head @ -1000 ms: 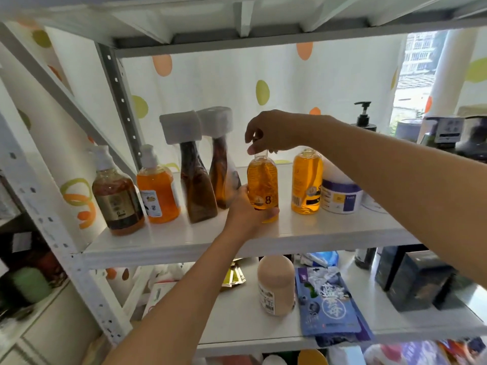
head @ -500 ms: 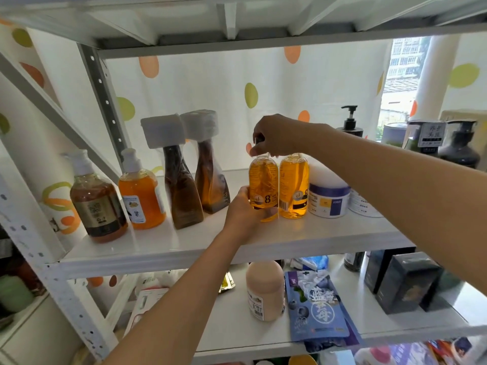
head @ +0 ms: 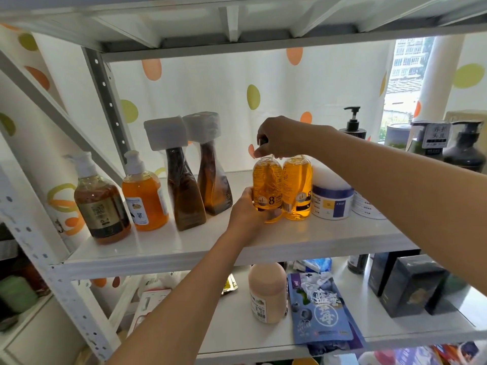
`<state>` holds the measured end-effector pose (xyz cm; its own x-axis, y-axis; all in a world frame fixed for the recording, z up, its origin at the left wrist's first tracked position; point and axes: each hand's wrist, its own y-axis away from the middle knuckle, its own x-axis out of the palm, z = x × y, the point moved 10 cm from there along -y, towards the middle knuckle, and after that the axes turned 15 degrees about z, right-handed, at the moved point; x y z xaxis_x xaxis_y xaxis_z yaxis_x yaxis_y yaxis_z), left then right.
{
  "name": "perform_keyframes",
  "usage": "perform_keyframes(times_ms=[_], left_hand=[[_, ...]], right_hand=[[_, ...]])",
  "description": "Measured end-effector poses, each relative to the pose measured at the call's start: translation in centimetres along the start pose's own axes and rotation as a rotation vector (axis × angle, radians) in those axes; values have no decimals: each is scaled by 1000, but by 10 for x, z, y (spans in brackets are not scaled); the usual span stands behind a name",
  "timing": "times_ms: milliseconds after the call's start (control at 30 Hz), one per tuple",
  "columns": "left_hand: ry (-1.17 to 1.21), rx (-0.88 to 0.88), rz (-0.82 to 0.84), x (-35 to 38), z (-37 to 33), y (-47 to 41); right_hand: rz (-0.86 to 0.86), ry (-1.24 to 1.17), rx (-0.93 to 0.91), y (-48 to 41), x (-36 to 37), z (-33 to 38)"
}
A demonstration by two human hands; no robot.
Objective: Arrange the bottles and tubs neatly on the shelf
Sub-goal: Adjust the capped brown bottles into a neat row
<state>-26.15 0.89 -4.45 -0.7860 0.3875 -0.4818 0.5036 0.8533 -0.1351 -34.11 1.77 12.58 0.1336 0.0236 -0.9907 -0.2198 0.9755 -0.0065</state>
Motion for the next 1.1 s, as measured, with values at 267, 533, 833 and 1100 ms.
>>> perform_keyframes(times_ms=[267, 533, 833, 1100], left_hand=[[56, -17, 78, -8, -6, 24], [232, 41, -625, -102, 19, 134], [91, -168, -500, -125, 50, 133], [1, -113, -619, -132, 39, 139]], right_hand=[[-200, 171, 63, 25, -10, 21], [-386, -798, -151, 50, 113, 93], [-256, -1042, 31, -9, 180, 87], [-446, -1066, 216, -33, 155, 55]])
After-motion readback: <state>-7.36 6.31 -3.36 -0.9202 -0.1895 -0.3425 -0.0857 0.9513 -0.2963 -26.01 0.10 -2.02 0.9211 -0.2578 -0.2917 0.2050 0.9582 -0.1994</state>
